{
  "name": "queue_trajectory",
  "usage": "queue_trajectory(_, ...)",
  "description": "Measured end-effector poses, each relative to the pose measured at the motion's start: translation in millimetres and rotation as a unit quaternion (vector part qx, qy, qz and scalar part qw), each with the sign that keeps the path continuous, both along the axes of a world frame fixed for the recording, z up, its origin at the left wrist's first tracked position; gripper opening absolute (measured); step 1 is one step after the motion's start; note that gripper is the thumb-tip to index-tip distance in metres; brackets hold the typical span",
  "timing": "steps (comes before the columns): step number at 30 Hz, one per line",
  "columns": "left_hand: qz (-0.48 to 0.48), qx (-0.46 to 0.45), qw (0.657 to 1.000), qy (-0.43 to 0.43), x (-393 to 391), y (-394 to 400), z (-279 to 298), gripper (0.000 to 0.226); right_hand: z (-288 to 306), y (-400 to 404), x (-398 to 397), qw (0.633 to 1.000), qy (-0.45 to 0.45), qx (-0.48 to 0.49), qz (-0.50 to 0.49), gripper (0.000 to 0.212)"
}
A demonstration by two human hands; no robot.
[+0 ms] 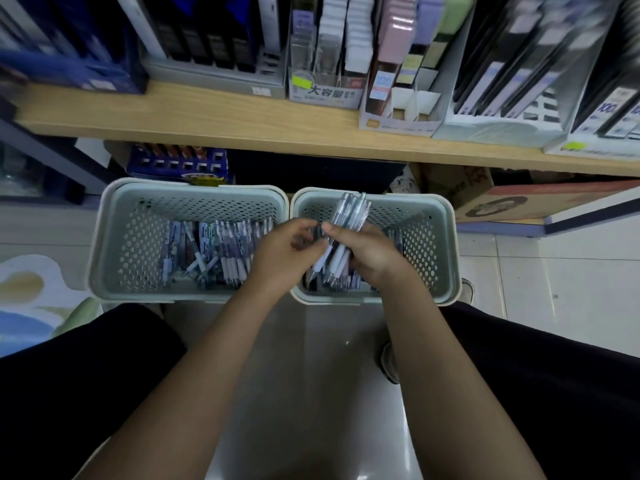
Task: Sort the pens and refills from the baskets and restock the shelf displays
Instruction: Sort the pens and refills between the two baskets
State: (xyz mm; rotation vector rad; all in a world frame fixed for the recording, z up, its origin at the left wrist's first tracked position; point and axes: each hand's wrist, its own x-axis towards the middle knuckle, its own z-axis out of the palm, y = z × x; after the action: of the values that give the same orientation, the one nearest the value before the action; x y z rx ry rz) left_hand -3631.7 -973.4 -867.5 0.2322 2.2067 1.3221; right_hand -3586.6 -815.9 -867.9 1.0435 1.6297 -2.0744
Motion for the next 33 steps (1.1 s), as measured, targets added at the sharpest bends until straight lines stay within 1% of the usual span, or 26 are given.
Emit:
queue_trajectory(1, -0.020, 0.022, 0.998, -0.052, -0.7, -0.9, 2.3, 0.041, 6.7, -4.4, -1.3, 1.000, 0.003, -0.012, 0.002, 0.056)
queue_trajectory(2, -0.032, 0.044, 0.995, -0.087, -1.2, -2.2, 4.1, 0.042, 11.5, -8.0, -2.4, 1.000, 0.009, -0.026, 0.005, 0.060)
queue_trajectory(3, -0.032, 0.063, 0.991, -0.115, -1.8, -3.8, 4.9, 0.043, 16.0, -10.8, -3.3, 0.999, 0.017, -0.042, 0.010, 0.058)
queue_trajectory(6, -0.003, 0.136, 0.974, -0.182, -3.5, -10.4, 3.1, 0.046, 24.2, -14.8, -5.8, 0.996, 0.026, -0.079, 0.027, 0.036)
queue_trajectory(8, 0.025, 0.168, 0.957, -0.233, -6.0, -16.3, 1.4, 0.048, 26.6, -15.8, -4.6, 0.994, 0.037, -0.095, 0.041, 0.035)
queue_trajectory(10, 0.044, 0.202, 0.936, -0.284, -8.4, -21.9, 0.2, 0.039, 27.2, -16.2, -3.4, 0.992, 0.046, -0.108, 0.054, 0.035)
queue_trajectory(13, 0.075, 0.230, 0.914, -0.325, -10.6, -27.5, 0.8, 0.024, 26.5, -16.9, -2.8, 0.992, 0.044, -0.102, 0.051, 0.032)
queue_trajectory(16, 0.084, 0.241, 0.908, -0.332, -11.7, -30.3, -1.0, 0.022, 23.9, -20.3, -4.7, 0.996, 0.047, -0.071, 0.038, 0.027)
queue_trajectory(18, 0.087, 0.235, 0.912, -0.326, -12.6, -32.1, -3.9, 0.029, 22.3, -24.7, -7.0, 0.997, 0.048, -0.054, 0.021, 0.019)
queue_trajectory(20, 0.091, 0.234, 0.911, -0.327, -14.6, -34.0, -9.9, 0.045, 20.5, -29.6, -9.6, 0.997, 0.058, -0.042, 0.002, 0.019)
queue_trajectory(21, 0.090, 0.234, 0.911, -0.329, -15.0, -34.8, -10.0, 0.056, 20.0, -32.1, -11.2, 0.998, 0.061, -0.035, -0.001, 0.020)
queue_trajectory(23, 0.091, 0.234, 0.911, -0.328, -15.6, -36.3, -13.3, 0.079, 18.4, -36.1, -13.7, 0.998, 0.056, -0.016, 0.005, 0.012)
queue_trajectory(24, 0.097, 0.235, 0.909, -0.329, -16.4, -37.2, -16.0, 0.083, 18.1, -37.6, -15.0, 0.999, 0.049, -0.003, 0.011, 0.015)
queue_trajectory(25, 0.105, 0.234, 0.908, -0.332, -16.8, -38.0, -16.5, 0.079, 17.4, -38.8, -16.2, 0.999, 0.042, 0.009, 0.015, 0.021)
queue_trajectory(26, 0.108, 0.234, 0.907, -0.332, -16.8, -39.1, -17.1, 0.067, 18.4, -40.2, -17.3, 0.999, 0.034, 0.015, 0.021, 0.023)
queue_trajectory(28, 0.115, 0.237, 0.909, -0.323, -17.8, -43.1, -17.0, 0.036, 19.0, -42.3, -19.5, 0.999, 0.026, 0.008, 0.031, 0.016)
queue_trajectory(29, 0.118, 0.241, 0.909, -0.318, -18.7, -46.0, -16.1, 0.029, 18.8, -43.3, -20.8, 0.999, 0.022, 0.007, 0.034, 0.013)
queue_trajectory(30, 0.124, 0.244, 0.910, -0.311, -20.7, -49.4, -18.0, 0.032, 19.7, -46.0, -22.9, 0.999, 0.020, 0.013, 0.035, 0.012)
queue_trajectory(32, 0.143, 0.233, 0.916, -0.294, -24.4, -55.7, -17.0, 0.049, 16.4, -54.3, -30.1, 0.999, 0.016, 0.043, 0.025, 0.008)
queue_trajectory(33, 0.151, 0.223, 0.919, -0.287, -27.4, -60.4, -15.9, 0.052, 13.0, -60.0, -35.5, 0.998, 0.009, 0.059, 0.021, 0.006)
